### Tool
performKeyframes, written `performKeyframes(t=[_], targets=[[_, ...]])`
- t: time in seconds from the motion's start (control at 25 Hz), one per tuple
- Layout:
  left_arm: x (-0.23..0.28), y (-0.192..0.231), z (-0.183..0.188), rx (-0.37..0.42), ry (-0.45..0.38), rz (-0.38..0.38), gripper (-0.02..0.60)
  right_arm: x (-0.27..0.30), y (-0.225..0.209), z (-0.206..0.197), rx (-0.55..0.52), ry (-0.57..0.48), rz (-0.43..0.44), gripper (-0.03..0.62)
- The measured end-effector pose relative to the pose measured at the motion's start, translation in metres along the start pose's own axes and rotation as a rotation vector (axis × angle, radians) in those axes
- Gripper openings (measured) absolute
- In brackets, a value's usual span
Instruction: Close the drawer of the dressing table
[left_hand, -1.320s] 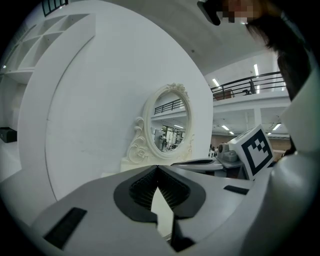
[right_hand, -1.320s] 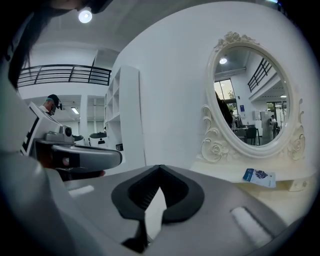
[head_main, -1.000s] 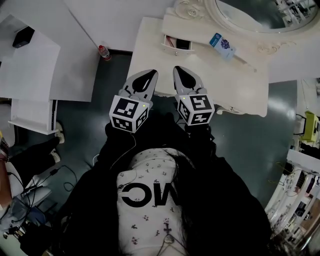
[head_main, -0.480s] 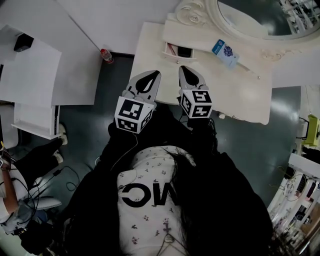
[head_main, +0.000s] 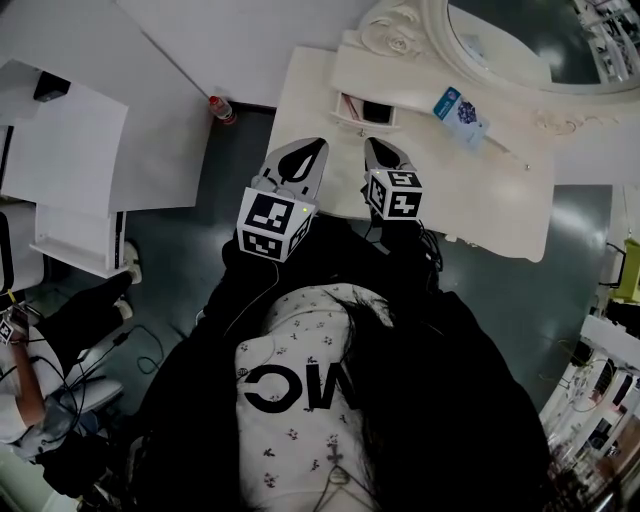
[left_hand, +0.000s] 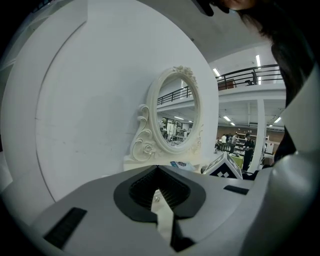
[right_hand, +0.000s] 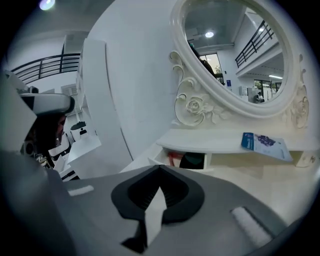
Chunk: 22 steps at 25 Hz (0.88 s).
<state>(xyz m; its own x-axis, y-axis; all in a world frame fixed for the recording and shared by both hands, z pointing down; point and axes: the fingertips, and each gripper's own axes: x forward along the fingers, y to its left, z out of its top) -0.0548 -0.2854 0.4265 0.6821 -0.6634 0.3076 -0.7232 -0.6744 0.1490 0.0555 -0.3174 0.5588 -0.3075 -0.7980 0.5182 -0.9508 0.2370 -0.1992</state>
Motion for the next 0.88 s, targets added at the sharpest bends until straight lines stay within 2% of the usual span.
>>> performKeyframes(t=[0.24,0.32,0.64,0.88], targets=[[0.012,0.011,-0.003,-0.019,0.019,0.019,0.0,0.025,-0.009,-0.021,0.036,0.058,0.008,0.009],[0.015,0.012,-0.005,-0.027,0.023,0.02,0.0,0.033,-0.011,-0.027,0.037,0.084,0.02,0.084],[0.024,0.018,-0.009,-0.037,0.047,0.038,0.0,0.058,-0.028,-0.049,0.027,0.166,-0.021,0.087],[0.024,0.022,-0.015,-0.041,0.073,0.056,0.0,0.065,-0.029,-0.054,0.027,0.19,-0.011,0.086]])
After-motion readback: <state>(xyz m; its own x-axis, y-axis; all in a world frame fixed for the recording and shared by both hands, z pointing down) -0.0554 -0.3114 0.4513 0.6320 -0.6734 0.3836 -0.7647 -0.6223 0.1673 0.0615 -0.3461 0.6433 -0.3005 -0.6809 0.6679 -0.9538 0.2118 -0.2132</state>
